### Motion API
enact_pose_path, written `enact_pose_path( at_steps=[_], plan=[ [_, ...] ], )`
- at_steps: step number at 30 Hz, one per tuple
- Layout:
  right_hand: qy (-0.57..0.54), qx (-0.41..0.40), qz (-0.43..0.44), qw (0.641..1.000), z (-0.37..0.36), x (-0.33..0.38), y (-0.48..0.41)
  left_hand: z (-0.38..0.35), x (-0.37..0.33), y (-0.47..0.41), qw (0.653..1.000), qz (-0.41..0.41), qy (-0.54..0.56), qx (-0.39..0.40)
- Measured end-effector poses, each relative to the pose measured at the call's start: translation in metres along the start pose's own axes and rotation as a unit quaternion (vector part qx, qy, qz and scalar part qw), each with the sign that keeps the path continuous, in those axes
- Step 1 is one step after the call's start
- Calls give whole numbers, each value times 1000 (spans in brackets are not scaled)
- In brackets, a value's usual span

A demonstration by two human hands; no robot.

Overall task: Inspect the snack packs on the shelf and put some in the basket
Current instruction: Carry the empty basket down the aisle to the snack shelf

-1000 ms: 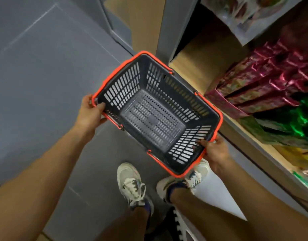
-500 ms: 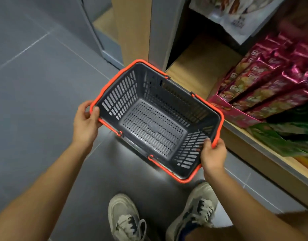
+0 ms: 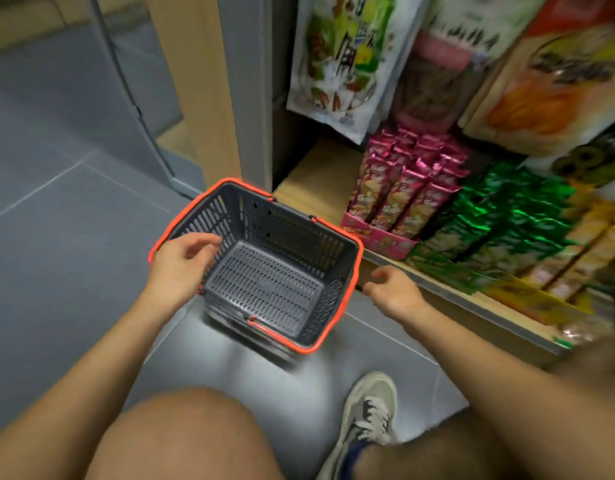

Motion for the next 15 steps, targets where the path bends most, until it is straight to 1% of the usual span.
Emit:
enact_pose_path(
  at_steps=[1,2,4,6,8,10,12,14,15],
  plan=[
    [86,11,39,995,17,8,20,-14,-25,6,998,-25,6,50],
    [178,25,76,981,33,15,42,-28,-54,15,994,-56,-5,92],
    [317,39,134,938,64,20,89,-52,-115,34,979,-132,-56,148],
    [387,20,155,909,101,14,133,-77,-177,56,955,-208,-109,179],
    [410,-22,143,901,142,-2,167,-106,-232,83,922,-280,-180,201],
    [379,-72,125,914,181,-24,185,-139,-272,110,884,-343,-231,219],
    [273,-136,105,947,215,-58,192,-178,-297,135,851,-383,-273,234],
    [83,-203,70,973,242,-108,185,-224,-306,152,818,-403,-319,256],
    [-33,-225,45,973,248,-137,178,-248,-305,158,801,-408,-345,269]
  ],
)
Point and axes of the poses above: each hand's wrist, its own y-axis away from the middle knuckle, its own z-axis out of the back of the hand, x = y × z, the point moved 8 cm from there along -y, towards the middle knuckle, and after that the axes turned 7 degrees about x, right-handed, at the moved point
